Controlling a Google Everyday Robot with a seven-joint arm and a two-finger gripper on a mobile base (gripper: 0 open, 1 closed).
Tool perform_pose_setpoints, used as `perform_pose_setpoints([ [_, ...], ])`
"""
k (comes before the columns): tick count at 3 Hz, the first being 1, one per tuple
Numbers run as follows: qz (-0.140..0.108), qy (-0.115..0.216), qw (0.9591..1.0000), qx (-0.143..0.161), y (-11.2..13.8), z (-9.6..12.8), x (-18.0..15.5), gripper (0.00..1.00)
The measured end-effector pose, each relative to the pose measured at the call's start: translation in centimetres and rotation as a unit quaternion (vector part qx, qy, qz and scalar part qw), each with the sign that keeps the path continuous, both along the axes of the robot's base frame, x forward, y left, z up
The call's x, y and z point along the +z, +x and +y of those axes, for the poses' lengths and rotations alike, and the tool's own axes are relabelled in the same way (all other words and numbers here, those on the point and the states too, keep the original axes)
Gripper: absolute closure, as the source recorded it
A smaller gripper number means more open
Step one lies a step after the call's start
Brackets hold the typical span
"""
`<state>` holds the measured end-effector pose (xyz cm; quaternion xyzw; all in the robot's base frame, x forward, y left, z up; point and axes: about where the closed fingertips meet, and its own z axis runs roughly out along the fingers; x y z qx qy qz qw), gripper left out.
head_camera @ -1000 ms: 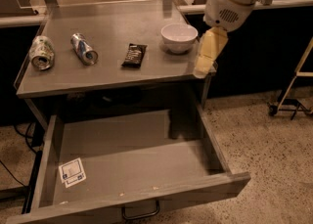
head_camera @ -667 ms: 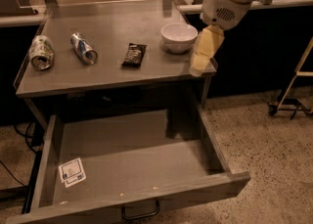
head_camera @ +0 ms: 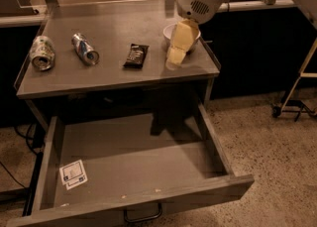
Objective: Place rxbar chocolate into top drawer
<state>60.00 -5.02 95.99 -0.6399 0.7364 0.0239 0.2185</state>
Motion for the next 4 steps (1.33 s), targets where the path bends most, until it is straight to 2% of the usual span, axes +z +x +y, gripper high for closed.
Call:
perform_pose_setpoints([
  [1,-0.003,0.001,0.9997,0.023,1.1,2.5,0.4,0.0],
  [2,-0.004,0.001,0.9997,0.025,1.2,2.8,0.6,0.0],
  [3,0.003,-0.009,0.9996,0.025,2.4,3.9,-0.3,0.0],
  [4,0.023,-0.038,0.9987,0.026,8.1,5.7,-2.9,0.0],
])
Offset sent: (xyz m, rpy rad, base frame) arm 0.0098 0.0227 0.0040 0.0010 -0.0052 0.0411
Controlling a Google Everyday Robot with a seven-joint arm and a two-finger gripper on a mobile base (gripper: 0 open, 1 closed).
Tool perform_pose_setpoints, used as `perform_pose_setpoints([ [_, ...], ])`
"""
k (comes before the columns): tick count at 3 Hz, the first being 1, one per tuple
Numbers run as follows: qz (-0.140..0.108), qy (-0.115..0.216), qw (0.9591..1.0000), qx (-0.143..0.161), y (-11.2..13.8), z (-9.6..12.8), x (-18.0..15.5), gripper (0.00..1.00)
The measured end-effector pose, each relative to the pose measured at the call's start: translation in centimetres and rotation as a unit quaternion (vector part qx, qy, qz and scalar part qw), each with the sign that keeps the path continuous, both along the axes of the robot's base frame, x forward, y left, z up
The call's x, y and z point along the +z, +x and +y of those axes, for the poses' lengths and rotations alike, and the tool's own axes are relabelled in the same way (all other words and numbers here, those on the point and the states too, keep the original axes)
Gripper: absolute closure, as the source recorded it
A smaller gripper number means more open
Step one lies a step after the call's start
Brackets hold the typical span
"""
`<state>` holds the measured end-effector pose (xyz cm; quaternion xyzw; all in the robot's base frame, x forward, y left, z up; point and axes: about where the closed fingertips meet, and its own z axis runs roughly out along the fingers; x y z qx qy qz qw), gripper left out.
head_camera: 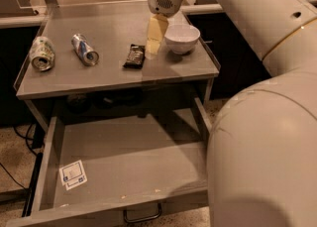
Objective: Place rxbar chocolate into top drawer
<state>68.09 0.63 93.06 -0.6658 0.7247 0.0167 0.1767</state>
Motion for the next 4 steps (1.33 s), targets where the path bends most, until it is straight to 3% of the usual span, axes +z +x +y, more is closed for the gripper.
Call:
perform_pose_setpoints([
  [1,-0.001,0.005,1.0,0.002,0.2,0.2,-0.2,0.0],
  [4,0.006,0.014,0.9992,0.037,4.7,6.1,-1.8,0.0],
])
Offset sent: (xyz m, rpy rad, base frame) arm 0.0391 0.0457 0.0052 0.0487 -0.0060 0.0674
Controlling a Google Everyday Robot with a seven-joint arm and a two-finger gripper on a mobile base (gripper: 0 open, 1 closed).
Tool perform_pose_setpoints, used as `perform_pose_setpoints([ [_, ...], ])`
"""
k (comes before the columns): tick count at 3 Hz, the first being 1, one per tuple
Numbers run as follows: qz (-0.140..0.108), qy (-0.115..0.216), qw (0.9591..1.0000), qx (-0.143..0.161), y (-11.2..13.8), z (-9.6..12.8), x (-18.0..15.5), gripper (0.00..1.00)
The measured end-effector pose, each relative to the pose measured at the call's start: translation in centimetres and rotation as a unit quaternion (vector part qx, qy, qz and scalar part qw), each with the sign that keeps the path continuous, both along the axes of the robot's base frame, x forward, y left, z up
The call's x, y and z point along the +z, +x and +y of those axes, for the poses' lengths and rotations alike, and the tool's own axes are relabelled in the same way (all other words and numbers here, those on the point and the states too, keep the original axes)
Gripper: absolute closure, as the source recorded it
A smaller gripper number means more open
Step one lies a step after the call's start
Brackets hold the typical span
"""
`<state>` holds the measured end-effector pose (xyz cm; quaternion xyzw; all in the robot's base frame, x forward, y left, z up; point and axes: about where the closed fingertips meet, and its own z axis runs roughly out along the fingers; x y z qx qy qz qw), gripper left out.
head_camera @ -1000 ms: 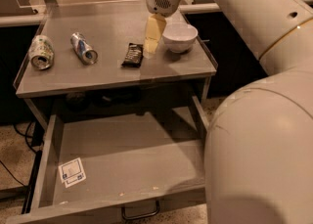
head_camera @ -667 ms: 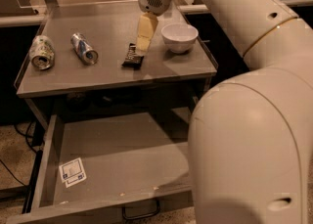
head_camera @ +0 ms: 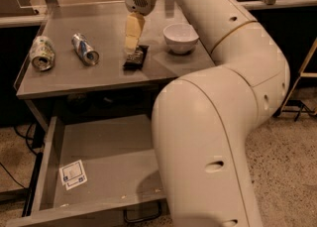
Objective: Place rxbar chocolate into top drawer
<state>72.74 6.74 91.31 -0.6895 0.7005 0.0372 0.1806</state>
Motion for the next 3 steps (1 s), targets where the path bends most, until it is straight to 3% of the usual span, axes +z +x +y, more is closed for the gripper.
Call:
perform_pose_setpoints([
  [1,-0.002,0.012,0.9999,-0.004,0.5,0.1,-0.3,0.0],
  [3,0.037,0.042,0.9983,-0.017,1.7,0.4,-4.2,0.0],
])
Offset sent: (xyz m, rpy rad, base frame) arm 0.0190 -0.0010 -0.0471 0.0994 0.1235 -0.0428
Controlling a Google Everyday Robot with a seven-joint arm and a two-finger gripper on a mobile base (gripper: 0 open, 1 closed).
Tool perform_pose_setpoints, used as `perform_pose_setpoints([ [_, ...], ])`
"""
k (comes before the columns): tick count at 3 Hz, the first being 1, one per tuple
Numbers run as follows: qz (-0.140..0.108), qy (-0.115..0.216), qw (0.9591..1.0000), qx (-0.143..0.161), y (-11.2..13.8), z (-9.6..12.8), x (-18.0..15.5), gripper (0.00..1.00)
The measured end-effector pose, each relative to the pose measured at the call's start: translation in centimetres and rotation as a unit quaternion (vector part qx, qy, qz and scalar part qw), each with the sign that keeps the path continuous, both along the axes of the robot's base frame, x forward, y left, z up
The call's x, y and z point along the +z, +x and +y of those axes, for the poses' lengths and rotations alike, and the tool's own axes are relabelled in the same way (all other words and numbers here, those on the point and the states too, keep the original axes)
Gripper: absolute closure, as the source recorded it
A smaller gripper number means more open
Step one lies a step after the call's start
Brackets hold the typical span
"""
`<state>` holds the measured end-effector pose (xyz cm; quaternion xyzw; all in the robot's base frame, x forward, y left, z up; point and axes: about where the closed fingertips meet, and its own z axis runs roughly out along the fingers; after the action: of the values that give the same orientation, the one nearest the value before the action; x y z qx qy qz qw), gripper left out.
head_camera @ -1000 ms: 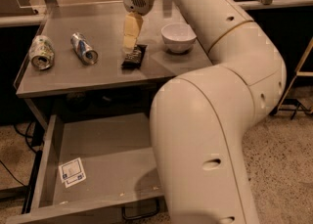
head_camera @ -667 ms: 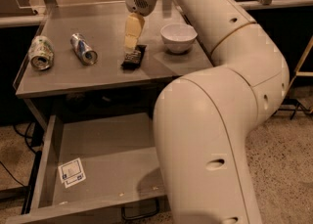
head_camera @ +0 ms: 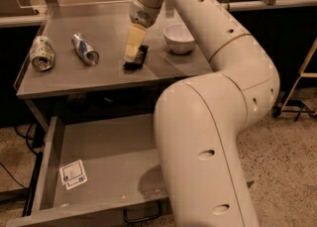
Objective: Place rxbar chocolate into top drawer
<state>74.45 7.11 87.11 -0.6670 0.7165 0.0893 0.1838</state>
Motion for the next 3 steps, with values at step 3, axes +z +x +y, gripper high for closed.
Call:
perform_pose_setpoints([
  [3,0.031,0.003,0.9995,-0.009,0.4,0.0,-3.1,0.0],
])
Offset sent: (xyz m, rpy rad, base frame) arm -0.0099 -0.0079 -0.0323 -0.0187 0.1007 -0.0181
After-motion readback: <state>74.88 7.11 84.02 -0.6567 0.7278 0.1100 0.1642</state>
